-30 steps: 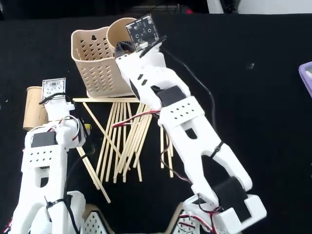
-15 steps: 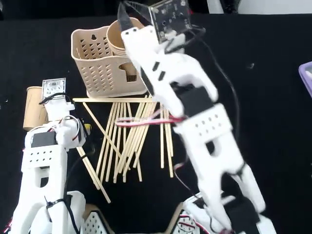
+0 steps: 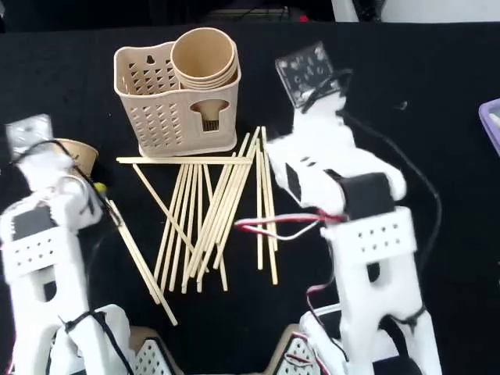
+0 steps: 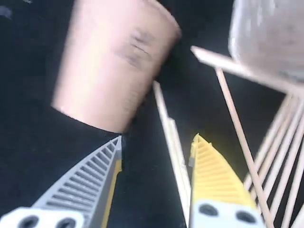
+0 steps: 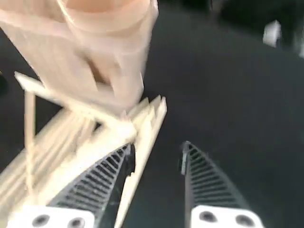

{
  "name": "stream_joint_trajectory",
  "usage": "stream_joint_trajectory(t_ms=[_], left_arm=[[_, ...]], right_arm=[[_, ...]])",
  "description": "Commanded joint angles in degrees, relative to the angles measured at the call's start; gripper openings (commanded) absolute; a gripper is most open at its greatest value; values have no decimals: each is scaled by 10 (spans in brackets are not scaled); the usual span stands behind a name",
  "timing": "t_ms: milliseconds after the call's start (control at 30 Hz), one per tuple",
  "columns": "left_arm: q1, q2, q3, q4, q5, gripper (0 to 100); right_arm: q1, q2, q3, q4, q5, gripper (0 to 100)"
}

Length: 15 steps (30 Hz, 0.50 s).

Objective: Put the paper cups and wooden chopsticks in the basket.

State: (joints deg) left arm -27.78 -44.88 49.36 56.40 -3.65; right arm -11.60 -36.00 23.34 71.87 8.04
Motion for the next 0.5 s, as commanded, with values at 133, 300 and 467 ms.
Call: stream_joint_trajectory(t_ms=[133,300,467], left_arm=[[-14,69,-188,35,1,236],[-15,259,-406,96,80,236],[-13,520,-698,207,163,236]], right_arm=[[62,-18,297,-229,6,173],[61,-18,382,-324,5,173],[65,-17,437,-389,-17,173]])
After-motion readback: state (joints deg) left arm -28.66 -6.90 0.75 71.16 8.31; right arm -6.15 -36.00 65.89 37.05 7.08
